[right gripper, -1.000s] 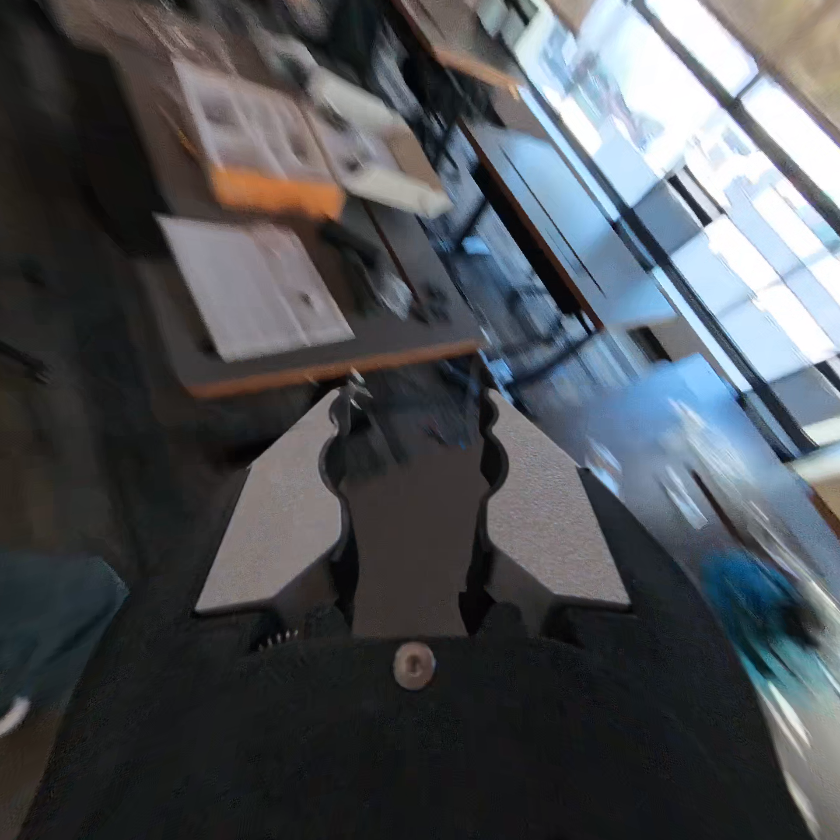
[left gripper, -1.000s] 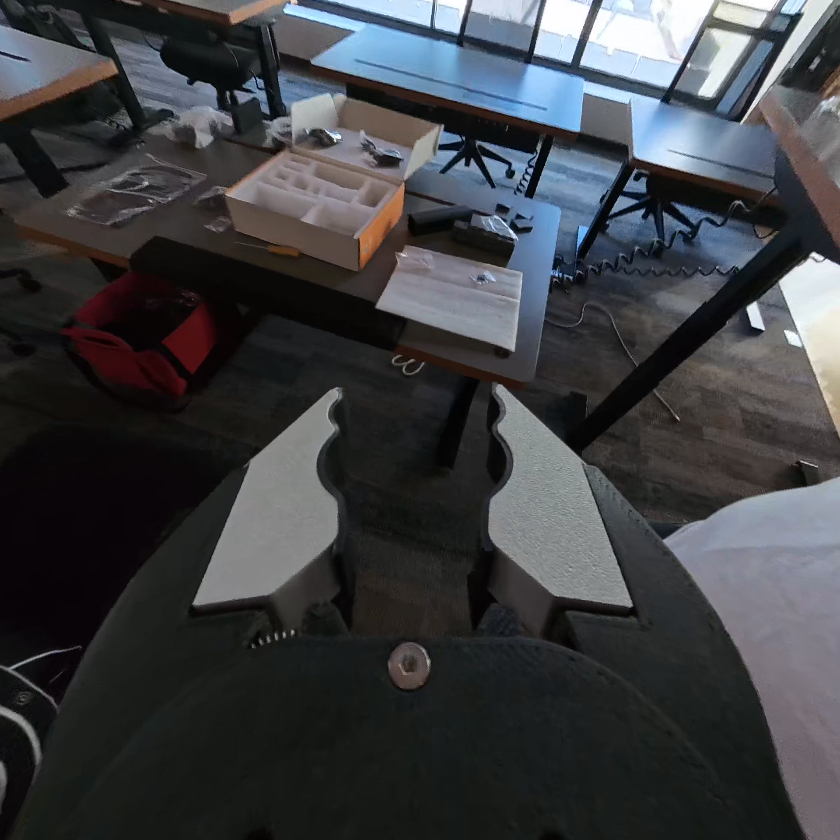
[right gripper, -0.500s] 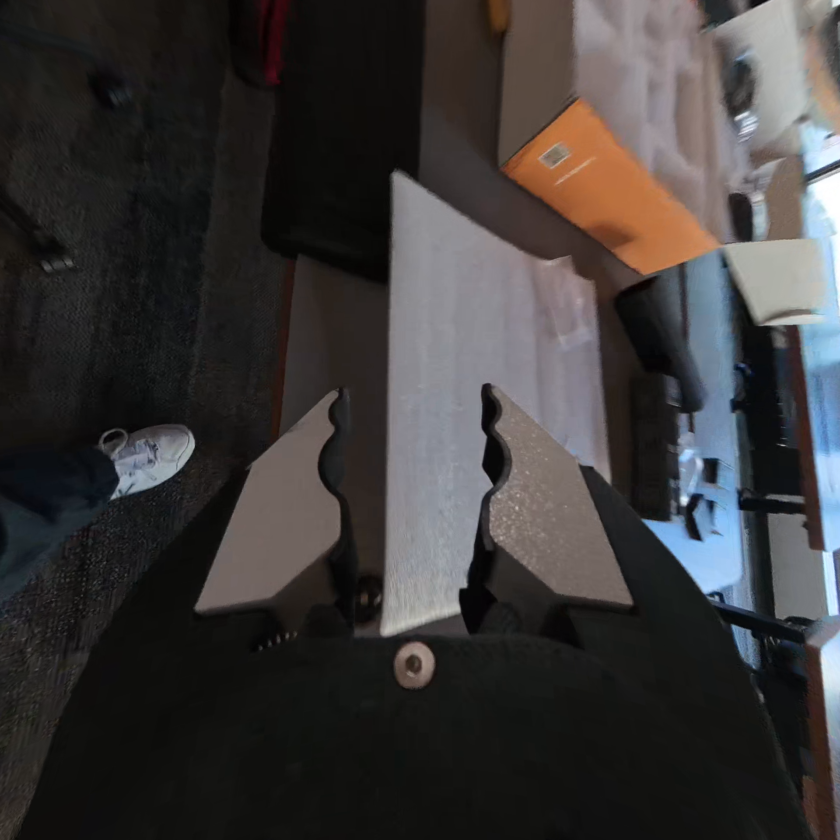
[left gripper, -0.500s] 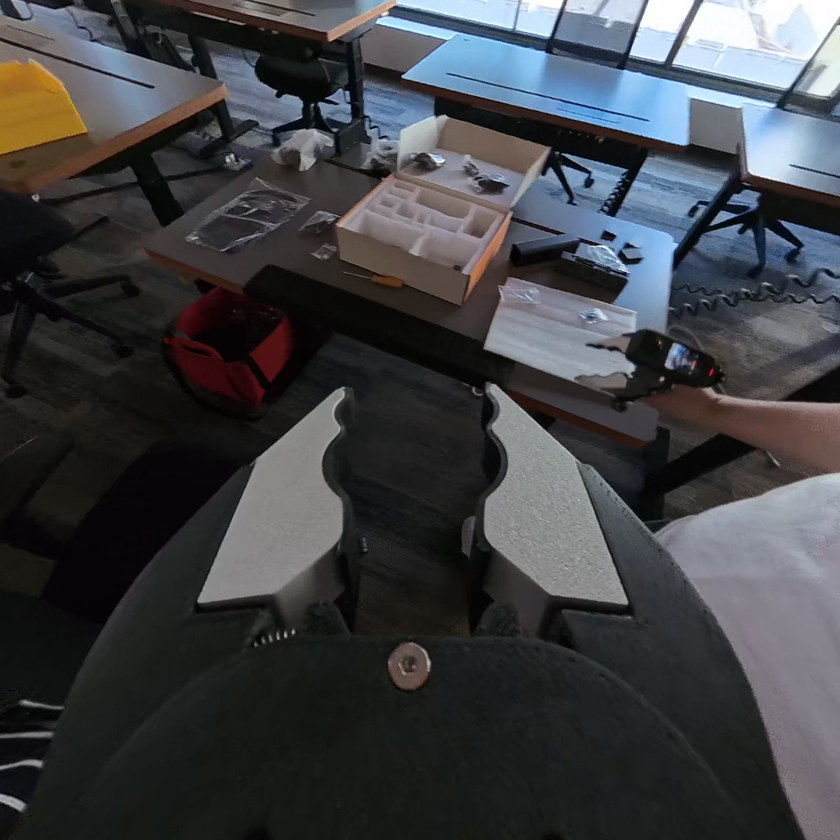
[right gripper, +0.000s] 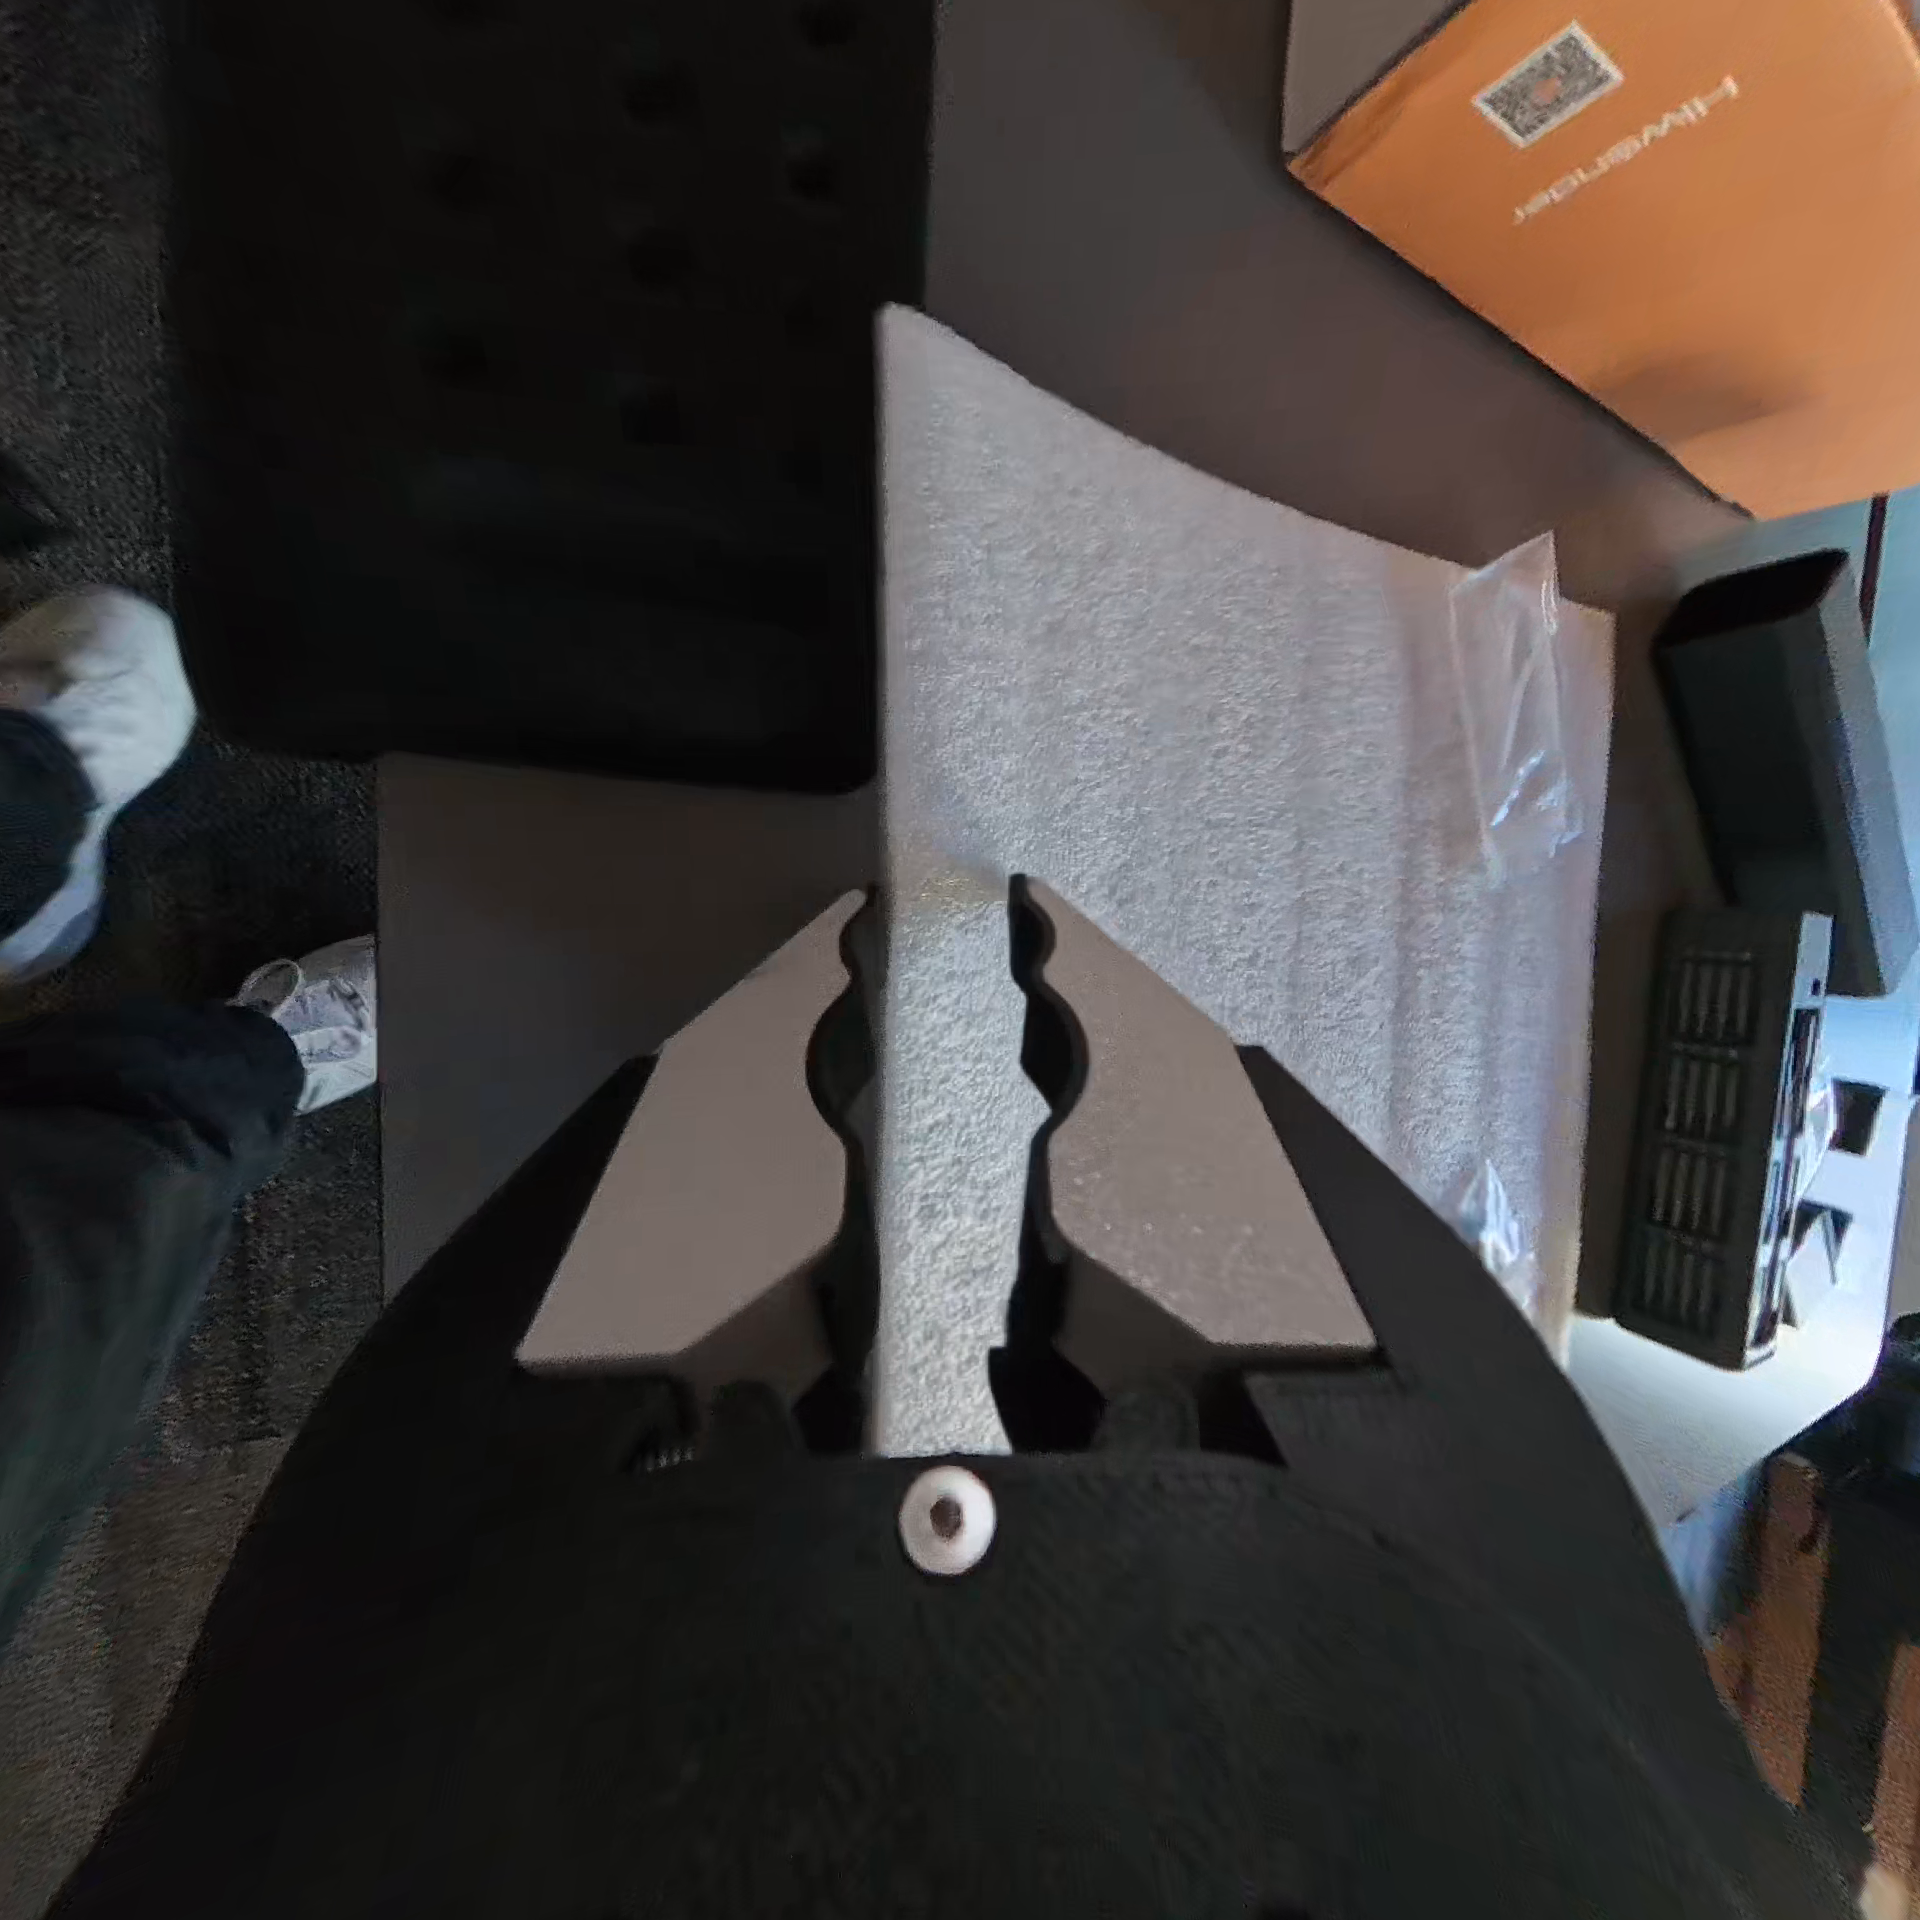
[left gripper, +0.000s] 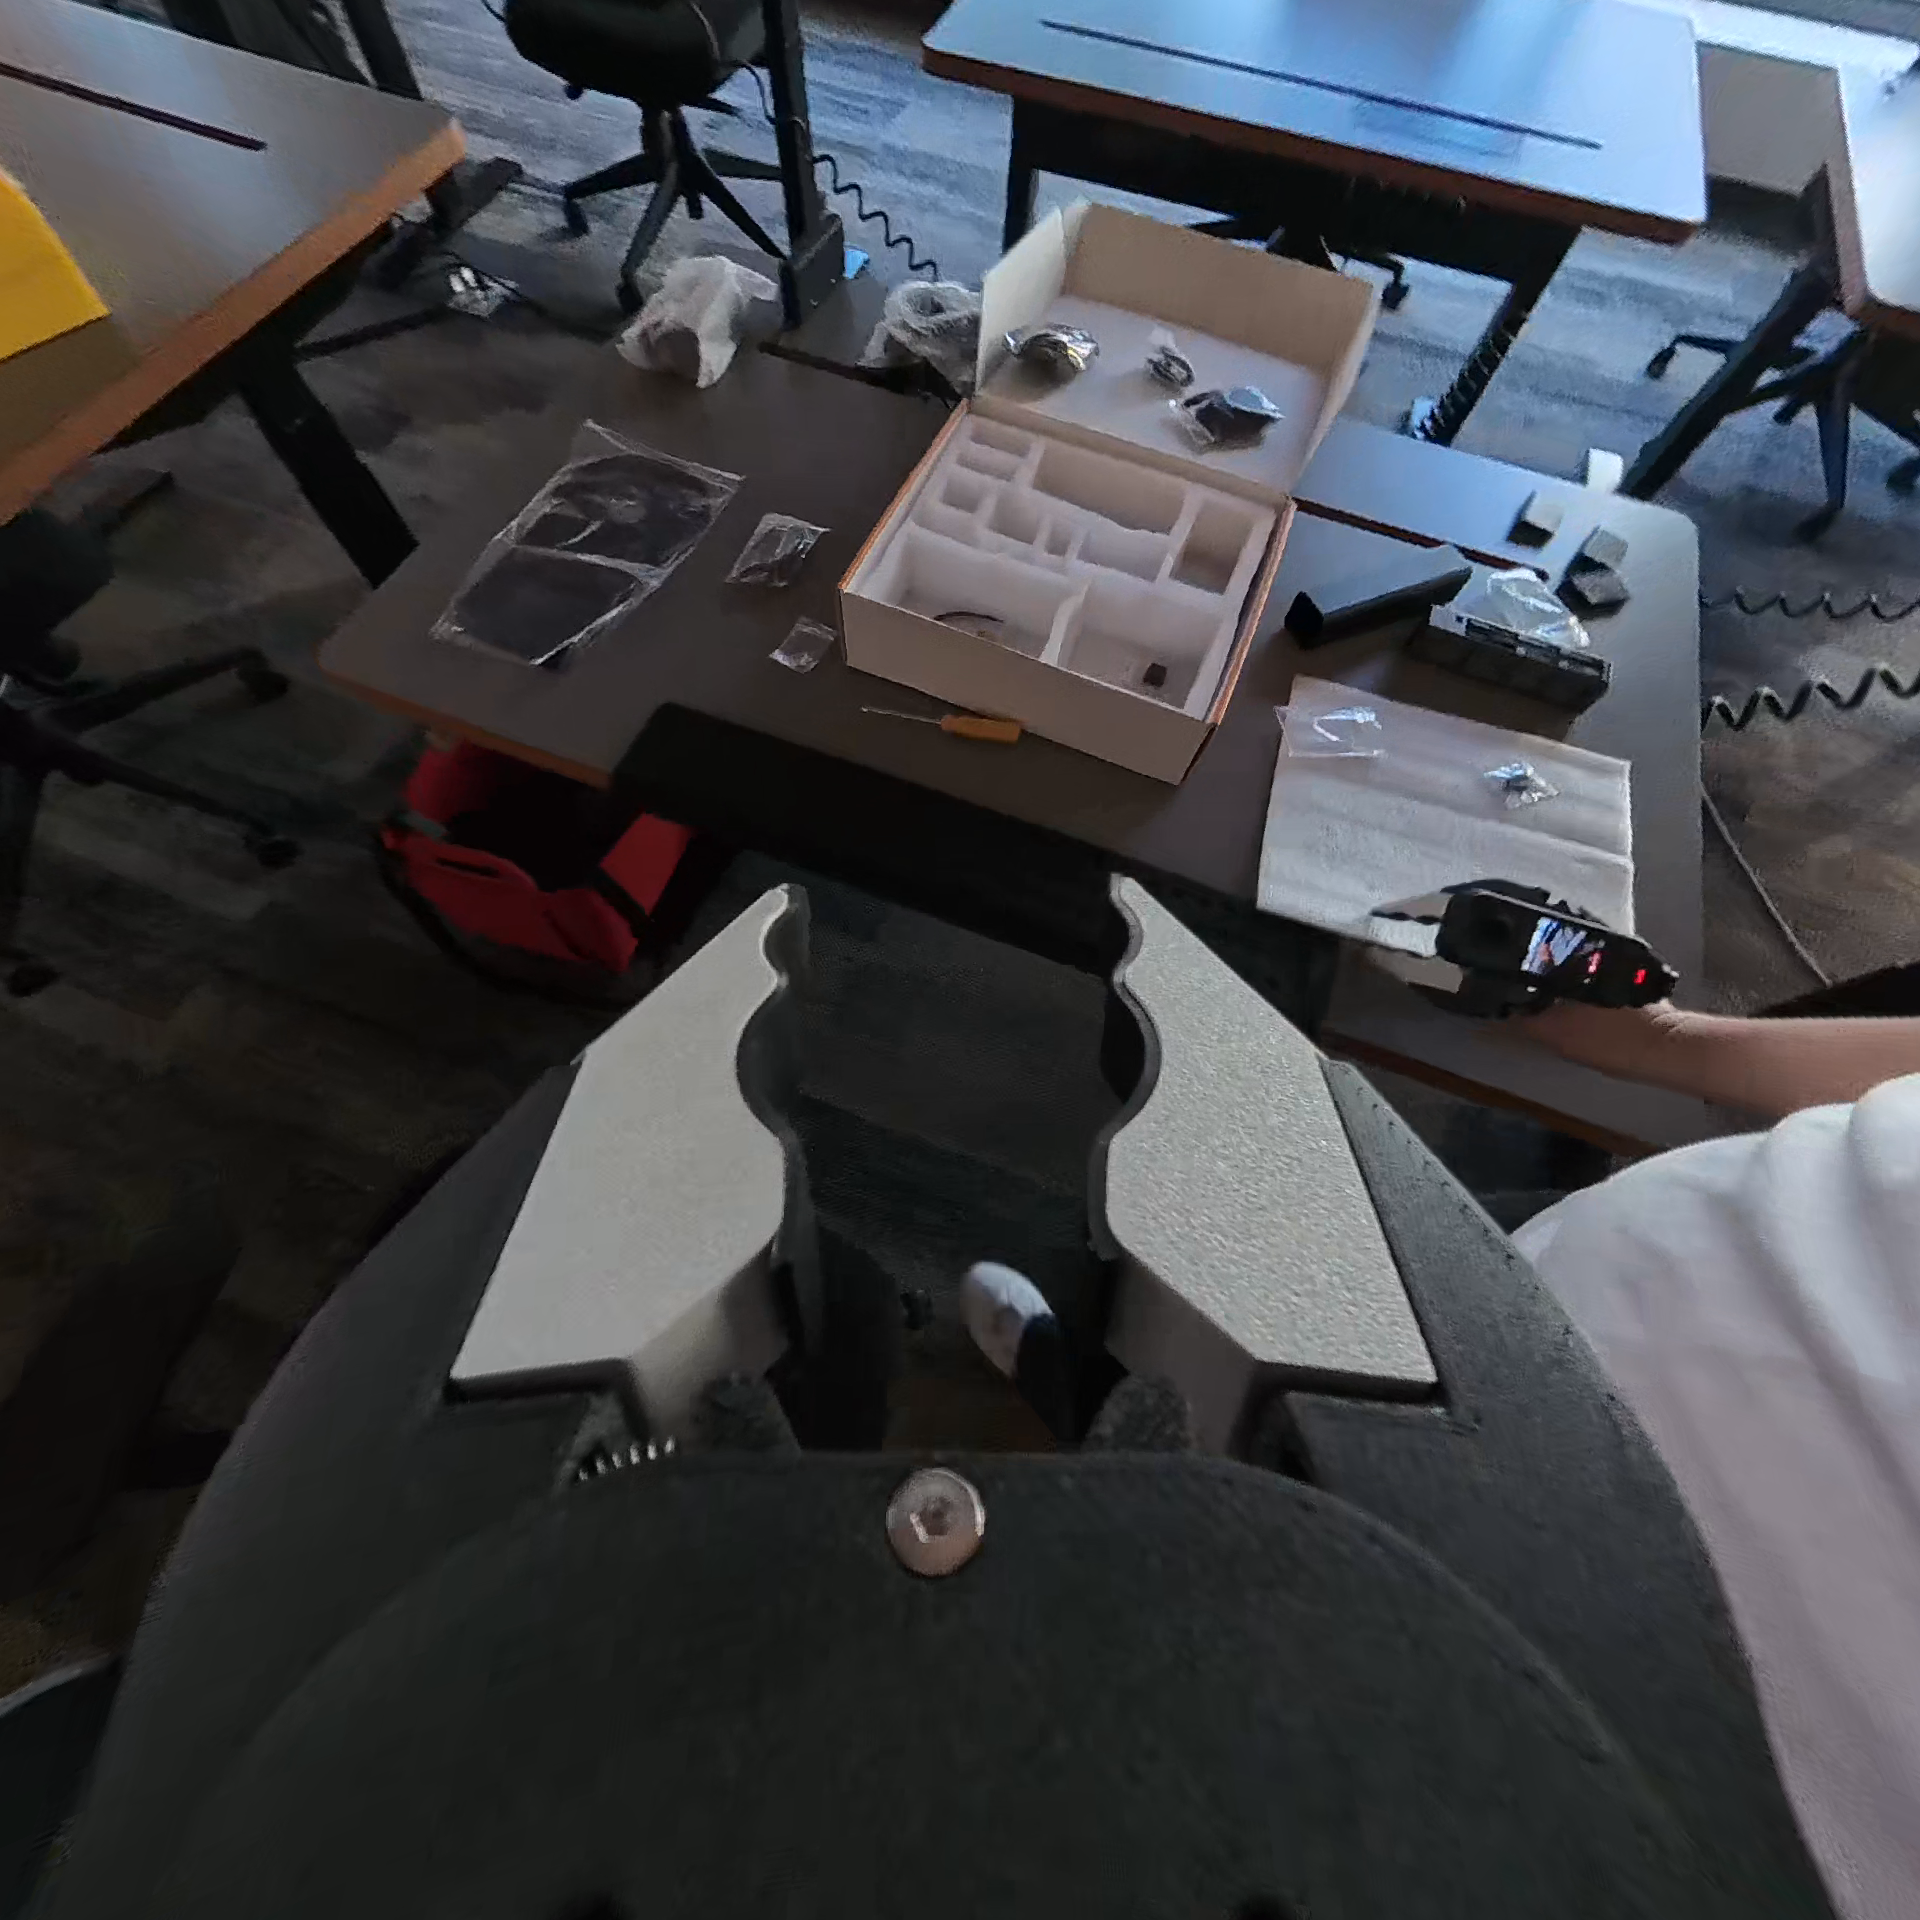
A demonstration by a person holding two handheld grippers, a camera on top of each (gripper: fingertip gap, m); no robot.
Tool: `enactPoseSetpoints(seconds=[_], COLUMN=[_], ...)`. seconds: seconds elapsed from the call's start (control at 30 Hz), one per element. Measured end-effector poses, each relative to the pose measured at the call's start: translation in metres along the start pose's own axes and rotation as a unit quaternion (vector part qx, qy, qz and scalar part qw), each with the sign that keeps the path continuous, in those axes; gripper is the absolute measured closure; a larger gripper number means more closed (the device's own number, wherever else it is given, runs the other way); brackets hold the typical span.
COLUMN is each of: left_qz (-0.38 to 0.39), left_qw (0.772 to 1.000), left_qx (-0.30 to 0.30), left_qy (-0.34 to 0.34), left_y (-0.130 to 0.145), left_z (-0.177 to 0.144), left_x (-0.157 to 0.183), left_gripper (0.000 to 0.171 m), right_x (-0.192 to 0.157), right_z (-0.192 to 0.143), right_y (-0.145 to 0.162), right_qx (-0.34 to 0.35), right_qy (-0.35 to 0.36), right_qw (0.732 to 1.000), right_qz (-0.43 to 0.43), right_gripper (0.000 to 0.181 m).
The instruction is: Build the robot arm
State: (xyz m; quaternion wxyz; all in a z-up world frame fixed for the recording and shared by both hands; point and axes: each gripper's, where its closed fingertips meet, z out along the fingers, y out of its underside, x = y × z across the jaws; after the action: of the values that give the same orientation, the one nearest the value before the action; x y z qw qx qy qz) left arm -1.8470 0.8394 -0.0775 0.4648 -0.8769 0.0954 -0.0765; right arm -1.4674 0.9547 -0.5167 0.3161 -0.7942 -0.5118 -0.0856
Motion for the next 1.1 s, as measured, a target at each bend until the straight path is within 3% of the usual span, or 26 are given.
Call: enactPoseSetpoints(seconds=[0.1,0.23,0.33,0.57,0.67,0.87,0.97,1.1], left_qz=[0.026,0.068,0.087,0.124,0.14,0.135,0.131,0.139], left_qw=[0.998,0.99,0.98,0.953,0.947,0.937,0.934,0.93], left_qx=[-0.004,0.012,0.01,0.022,0.022,0.022,-0.001,-0.03], left_qy=[0.051,0.126,0.178,0.275,0.288,0.323,0.332,0.339], left_y=[-0.016,-0.039,-0.055,-0.091,-0.098,-0.09,-0.073,-0.049], left_z=[0.042,0.1,0.136,0.183,0.196,0.203,0.209,0.209], left_x=[-0.015,-0.037,-0.052,-0.06,-0.06,-0.043,-0.033,-0.004], left_gripper=[0.117,0.12,0.12,0.122,0.122,0.122,0.118,0.112], right_x=[0.011,0.041,0.062,0.138,0.151,0.098,0.054,0.009], right_z=[-0.007,-0.028,-0.046,-0.075,-0.08,-0.066,-0.049,-0.049], right_y=[-0.003,-0.015,-0.02,-0.029,-0.029,-0.013,-0.002,-0.006], right_qx=[-0.009,0.002,0.008,0.049,0.056,0.008,-0.019,0.001], right_qy=[0.008,0.028,0.002,-0.062,-0.065,-0.088,-0.105,-0.123], right_qw=[0.999,0.996,0.993,0.949,0.94,0.948,0.937,0.908], right_qz=[0.031,0.081,0.115,0.305,0.329,0.307,0.332,0.401], right_gripper=[0.174,0.176,0.177,0.177,0.177,0.174,0.143,0.132])
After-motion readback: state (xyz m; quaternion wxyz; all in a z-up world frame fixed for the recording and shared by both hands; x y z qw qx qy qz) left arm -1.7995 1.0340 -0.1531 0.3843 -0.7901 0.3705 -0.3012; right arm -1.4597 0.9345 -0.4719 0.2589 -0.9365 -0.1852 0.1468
